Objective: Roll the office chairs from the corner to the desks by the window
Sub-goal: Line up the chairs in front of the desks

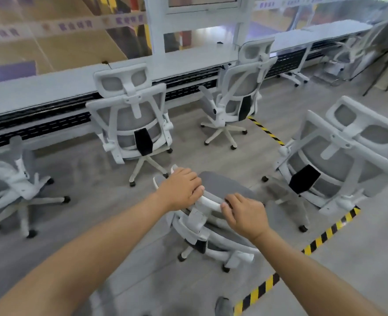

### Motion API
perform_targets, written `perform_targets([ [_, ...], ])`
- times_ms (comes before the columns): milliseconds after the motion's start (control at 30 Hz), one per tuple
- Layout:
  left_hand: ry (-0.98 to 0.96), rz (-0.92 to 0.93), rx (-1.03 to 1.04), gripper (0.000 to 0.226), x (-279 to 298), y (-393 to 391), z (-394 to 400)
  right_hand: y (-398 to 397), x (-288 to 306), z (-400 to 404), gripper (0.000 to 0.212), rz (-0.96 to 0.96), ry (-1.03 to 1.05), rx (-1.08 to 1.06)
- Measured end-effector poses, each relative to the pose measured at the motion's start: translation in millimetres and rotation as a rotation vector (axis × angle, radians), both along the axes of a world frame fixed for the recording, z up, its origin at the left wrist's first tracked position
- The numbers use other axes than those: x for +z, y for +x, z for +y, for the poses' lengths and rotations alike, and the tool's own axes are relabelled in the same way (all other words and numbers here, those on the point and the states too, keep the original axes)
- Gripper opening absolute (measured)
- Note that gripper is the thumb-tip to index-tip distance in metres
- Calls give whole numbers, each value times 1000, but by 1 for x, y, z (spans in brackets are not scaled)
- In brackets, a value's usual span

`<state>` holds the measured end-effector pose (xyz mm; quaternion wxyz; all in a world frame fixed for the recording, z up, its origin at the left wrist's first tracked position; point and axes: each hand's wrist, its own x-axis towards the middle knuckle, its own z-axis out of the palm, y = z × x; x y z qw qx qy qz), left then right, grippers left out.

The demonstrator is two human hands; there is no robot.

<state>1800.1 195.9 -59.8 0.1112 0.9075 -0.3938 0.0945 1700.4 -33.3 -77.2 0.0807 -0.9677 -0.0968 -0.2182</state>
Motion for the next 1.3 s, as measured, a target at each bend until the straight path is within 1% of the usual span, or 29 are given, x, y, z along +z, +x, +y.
perform_targets([
  [67, -1, -8, 35, 37, 4, -12, -11, 6, 2, -16, 43, 68, -11, 0],
  [200, -45, -60, 185, 35, 2, -48, -33, 9, 8, -40, 48, 124, -22, 51],
  [333, -39, -103, 302, 37, -3, -84, -43, -4, 17, -44, 43, 168, -35, 109],
  [433, -14, -48, 393, 42, -2, -106, -41, -14, 25, -44, 37, 267, -81, 115],
  [500, 8, 12, 477, 50, -3, -121, -36, -19, 19, -48, 38, 313, -83, 105],
  [600, 16, 37, 598, 51, -4, -148, -33, -27, 16, -54, 48, 288, -63, 143],
  [667, 43, 38, 634, 52, -4, -168, -38, -32, 15, -58, 50, 273, -90, 192],
  [800, 123, 84, 730, 52, 2, -198, -62, -39, 18, -67, 46, 215, -57, 294],
  [933, 108, 118, 795, 60, -1, -222, -75, -43, 12, -77, 39, 184, -85, 347],
  [1000, 73, 110, 828, 56, -2, -231, -78, -43, 11, -79, 39, 163, -77, 365],
  [1100, 94, 132, 881, 53, -2, -239, -86, -44, 13, -83, 40, 170, -65, 433],
  [1167, 108, 134, 914, 54, -3, -238, -86, -42, 18, -86, 45, 225, -104, 479],
  [1233, 110, 105, 918, 55, -2, -237, -87, -36, 21, -93, 54, 249, -191, 524],
  [1300, 107, 74, 921, 58, 3, -238, -90, -29, 22, -97, 61, 270, -206, 572],
])
